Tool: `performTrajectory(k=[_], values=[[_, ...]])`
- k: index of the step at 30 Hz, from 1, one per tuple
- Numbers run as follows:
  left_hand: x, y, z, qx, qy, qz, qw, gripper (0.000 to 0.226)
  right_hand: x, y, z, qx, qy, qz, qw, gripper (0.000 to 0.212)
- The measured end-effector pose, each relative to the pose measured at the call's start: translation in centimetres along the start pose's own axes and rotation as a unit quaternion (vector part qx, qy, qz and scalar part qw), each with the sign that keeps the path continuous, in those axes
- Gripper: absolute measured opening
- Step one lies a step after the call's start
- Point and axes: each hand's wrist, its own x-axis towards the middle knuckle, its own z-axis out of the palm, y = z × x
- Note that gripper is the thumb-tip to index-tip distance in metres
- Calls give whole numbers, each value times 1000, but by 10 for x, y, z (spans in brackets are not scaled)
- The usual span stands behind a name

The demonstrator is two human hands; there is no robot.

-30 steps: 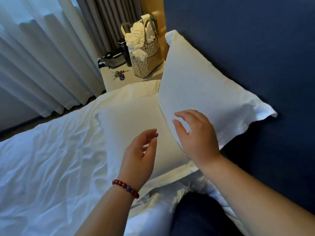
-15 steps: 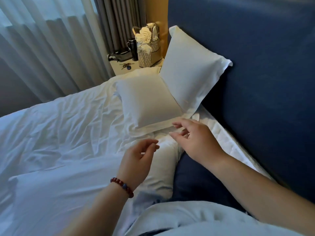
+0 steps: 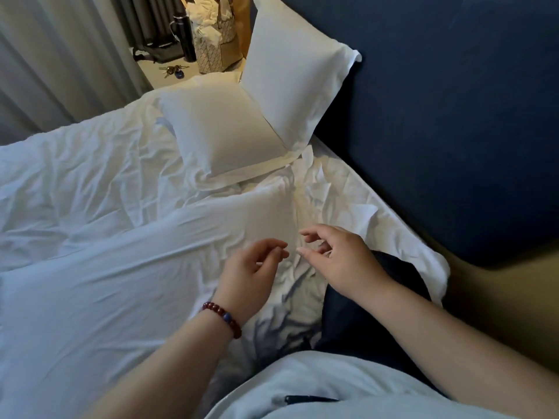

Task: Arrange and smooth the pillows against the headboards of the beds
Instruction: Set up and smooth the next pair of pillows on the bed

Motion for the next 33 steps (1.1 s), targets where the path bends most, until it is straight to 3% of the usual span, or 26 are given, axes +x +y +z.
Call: performTrajectory(k=[7,14,21,26,33], values=[[-33,-24,6,-10,3,-52,999,19,-34,24,17,-14,-56,24,998,27],[-62,-41,53,4,10,-105,994,18,-70,84,-1,-75,-183,45,979,29],[-97,-38,93,-7,116,-147,982,17,-89,114,-17,-33,-250,11,968,30],[-120,-27,110,47,171,-141,974,17,-88,126,-10,-36,-300,-31,953,31],[-145,-42,88,97,220,-135,961,21,-75,89,18,-17,-326,-97,940,38]])
